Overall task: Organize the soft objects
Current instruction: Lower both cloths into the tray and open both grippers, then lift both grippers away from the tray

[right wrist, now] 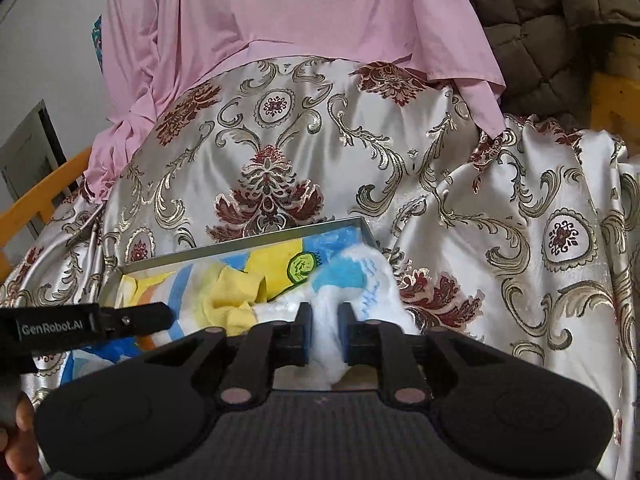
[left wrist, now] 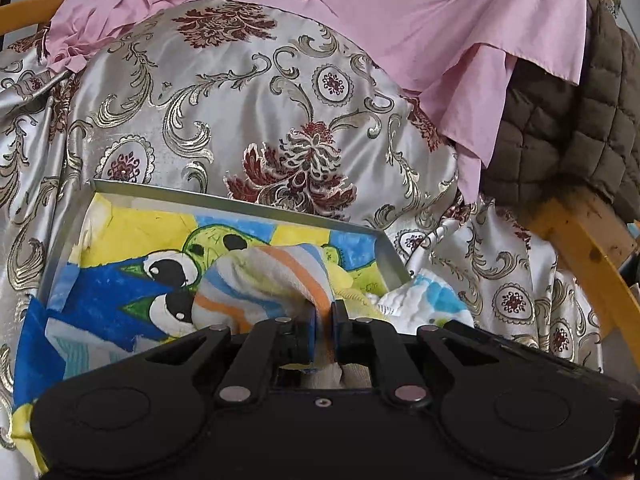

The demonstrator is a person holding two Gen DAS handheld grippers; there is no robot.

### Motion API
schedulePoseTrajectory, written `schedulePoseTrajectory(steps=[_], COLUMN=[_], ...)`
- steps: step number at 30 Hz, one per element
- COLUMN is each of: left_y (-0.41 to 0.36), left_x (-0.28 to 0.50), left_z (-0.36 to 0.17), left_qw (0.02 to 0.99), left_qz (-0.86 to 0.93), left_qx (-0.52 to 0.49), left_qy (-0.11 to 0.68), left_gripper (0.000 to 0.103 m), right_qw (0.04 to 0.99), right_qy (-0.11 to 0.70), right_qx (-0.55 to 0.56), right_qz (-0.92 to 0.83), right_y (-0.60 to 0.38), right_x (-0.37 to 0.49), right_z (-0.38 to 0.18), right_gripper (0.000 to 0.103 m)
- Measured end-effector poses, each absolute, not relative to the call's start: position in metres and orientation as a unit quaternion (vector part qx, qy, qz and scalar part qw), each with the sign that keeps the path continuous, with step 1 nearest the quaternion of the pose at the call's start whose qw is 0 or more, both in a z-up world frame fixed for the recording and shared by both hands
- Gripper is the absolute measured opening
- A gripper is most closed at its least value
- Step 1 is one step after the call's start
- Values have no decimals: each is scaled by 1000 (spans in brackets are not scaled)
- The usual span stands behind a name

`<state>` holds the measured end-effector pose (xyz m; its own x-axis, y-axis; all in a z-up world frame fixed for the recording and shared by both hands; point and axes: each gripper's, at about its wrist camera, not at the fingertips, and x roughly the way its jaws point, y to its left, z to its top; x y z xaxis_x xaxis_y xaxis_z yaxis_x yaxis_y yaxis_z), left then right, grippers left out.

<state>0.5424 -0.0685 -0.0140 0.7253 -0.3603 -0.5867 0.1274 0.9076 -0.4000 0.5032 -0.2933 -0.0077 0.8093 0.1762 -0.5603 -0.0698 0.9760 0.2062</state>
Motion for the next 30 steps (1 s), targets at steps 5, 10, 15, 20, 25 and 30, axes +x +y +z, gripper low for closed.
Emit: schedulePoseTrajectory(steps=[5,10,15,20,25,30], left_y=[-66,-61,-56,-51,-45,-38], left_x=[533,516,483,439,388,336], left_z=[-6,13,38,66,92,115], left_qw=[914,920,934,950,961,970], left_qz=[-125,-118,-113,-105,-104,-104], left_qx=[-170,-172,-159,-137,-118,-98], left_qy=[346,331,298,259,228,198], left_gripper=[21,38,54,73,83,92], right_qw=[950,956,963,972,976,981], right_qy=[290,272,245,213,185,158], right_qx=[84,67,67,58,52,35], right_qz=[76,83,87,86,98,105], right_y=[-293,-290,-294,-296,-293,-283], right_x=[490,467,438,398,354,307], right_z=[6,27,55,86,111,130], right_gripper=[49,65,77,86,94,99])
